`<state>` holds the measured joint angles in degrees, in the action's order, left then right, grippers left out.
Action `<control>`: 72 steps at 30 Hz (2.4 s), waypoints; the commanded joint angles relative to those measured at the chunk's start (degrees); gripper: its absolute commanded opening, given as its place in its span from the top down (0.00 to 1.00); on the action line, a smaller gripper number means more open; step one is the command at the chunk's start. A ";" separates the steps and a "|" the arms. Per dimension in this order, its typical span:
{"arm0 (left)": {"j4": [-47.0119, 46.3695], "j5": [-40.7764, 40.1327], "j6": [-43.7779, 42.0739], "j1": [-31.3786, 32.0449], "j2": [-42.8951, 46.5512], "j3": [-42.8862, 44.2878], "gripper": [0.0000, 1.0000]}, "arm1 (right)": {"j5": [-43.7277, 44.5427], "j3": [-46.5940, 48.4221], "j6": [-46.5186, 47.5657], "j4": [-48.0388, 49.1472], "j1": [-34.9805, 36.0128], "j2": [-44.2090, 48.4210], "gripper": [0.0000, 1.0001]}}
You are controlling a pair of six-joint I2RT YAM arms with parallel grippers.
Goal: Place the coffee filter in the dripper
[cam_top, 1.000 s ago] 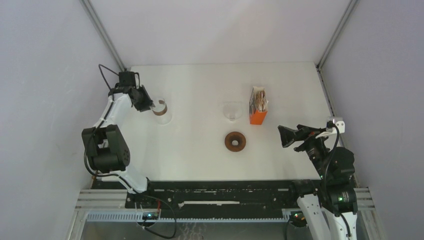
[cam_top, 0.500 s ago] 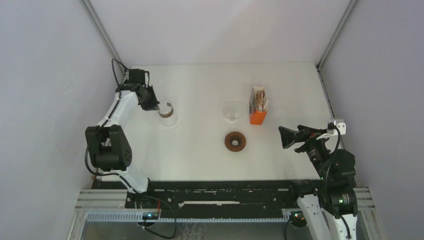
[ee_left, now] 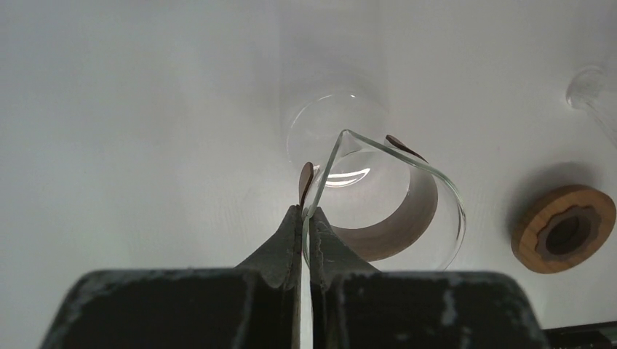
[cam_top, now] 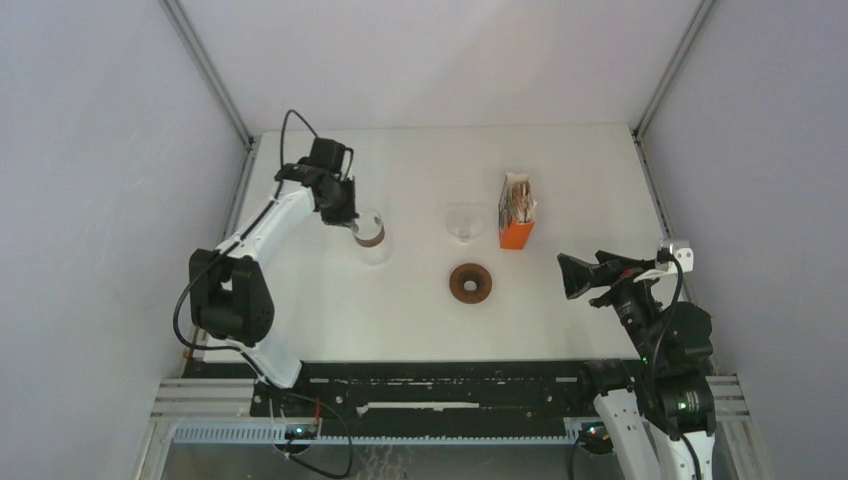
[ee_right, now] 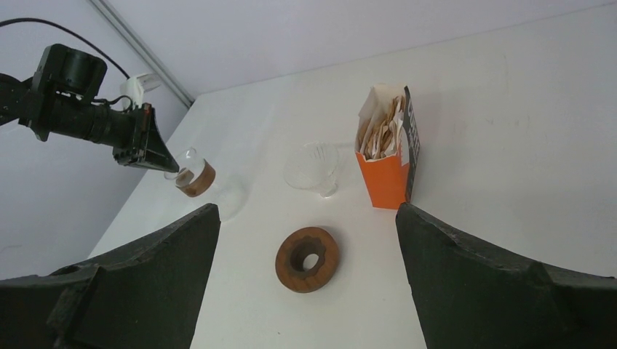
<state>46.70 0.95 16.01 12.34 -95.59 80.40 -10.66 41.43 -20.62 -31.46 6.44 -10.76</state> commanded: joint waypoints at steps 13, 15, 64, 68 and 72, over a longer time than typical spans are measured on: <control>2.78 -5.36 -0.18 14.95 -2.62 10.05 1.00 | -2.06 -0.13 1.59 2.53 2.19 -1.68 0.00; 2.65 -5.26 -0.24 16.42 -2.90 10.13 1.00 | -2.66 -0.18 1.64 2.61 2.42 -2.36 0.00; -17.11 -11.27 11.72 18.45 36.18 -23.86 0.07 | 13.52 5.08 4.81 -2.36 31.17 -36.02 0.07; -17.93 -10.50 13.02 18.47 40.28 -28.84 0.04 | 13.40 5.15 3.11 0.06 31.79 -43.36 0.07; -19.30 -9.76 13.98 18.47 44.18 -33.25 0.01 | 12.41 4.67 1.64 2.78 31.14 -49.36 0.08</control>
<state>31.03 -9.08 27.68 31.05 -54.85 51.09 0.34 44.58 -16.91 -33.26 37.93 -56.82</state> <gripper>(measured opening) 0.980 0.927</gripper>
